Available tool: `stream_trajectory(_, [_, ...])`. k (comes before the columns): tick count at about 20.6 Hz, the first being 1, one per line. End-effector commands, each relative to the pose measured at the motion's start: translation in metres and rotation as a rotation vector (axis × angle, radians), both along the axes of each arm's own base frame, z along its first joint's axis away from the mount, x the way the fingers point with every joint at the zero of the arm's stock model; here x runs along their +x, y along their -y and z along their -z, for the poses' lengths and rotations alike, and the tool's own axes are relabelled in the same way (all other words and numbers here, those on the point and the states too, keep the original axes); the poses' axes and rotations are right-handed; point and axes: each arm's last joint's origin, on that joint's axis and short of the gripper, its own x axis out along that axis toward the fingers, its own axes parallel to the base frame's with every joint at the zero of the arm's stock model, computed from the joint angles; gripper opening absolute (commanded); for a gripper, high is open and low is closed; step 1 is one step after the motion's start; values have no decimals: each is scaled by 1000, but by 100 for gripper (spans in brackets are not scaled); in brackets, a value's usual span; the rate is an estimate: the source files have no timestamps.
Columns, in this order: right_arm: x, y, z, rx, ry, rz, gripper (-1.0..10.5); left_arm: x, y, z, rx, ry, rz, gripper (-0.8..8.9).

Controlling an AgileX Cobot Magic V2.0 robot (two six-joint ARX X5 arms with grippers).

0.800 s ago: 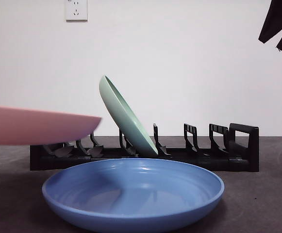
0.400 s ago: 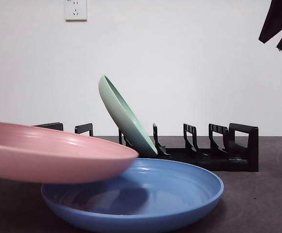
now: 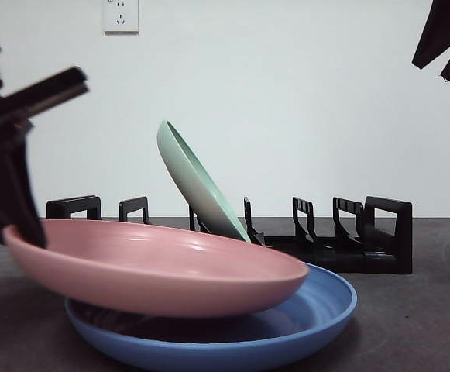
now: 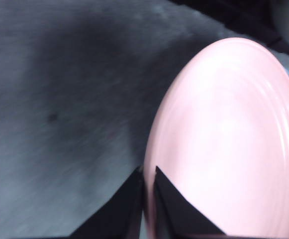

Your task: Place the plate

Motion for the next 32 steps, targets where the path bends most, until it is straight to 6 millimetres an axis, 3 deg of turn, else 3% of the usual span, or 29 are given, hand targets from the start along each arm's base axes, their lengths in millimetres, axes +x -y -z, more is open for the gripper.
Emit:
stream_trajectory(1, [1, -3, -5, 13, 14, -7, 252, 5, 10, 2, -14, 3, 3, 16])
stream_trajectory(8, [0, -4, -5, 13, 13, -17, 252, 15, 33, 10, 65, -30, 67, 16])
stream_trajectory(13, [-1, -7, -4, 11, 7, -31, 252, 15, 39, 18, 94, -55, 84, 16])
stream_trajectory(20, [-2, -7, -4, 11, 7, -36, 252, 13, 36, 14, 98, -54, 88, 192])
stream_trajectory(24, [-2, -7, -4, 11, 8, -36, 252, 10, 31, -7, 87, 7, 123, 197])
stream_trajectory(27, [-2, -7, -4, 11, 8, -36, 252, 7, 26, -30, 101, 36, 157, 299])
stream_trajectory(32, [-2, -7, -4, 12, 9, -36, 252, -2, 4, -77, 267, 163, 264, 312])
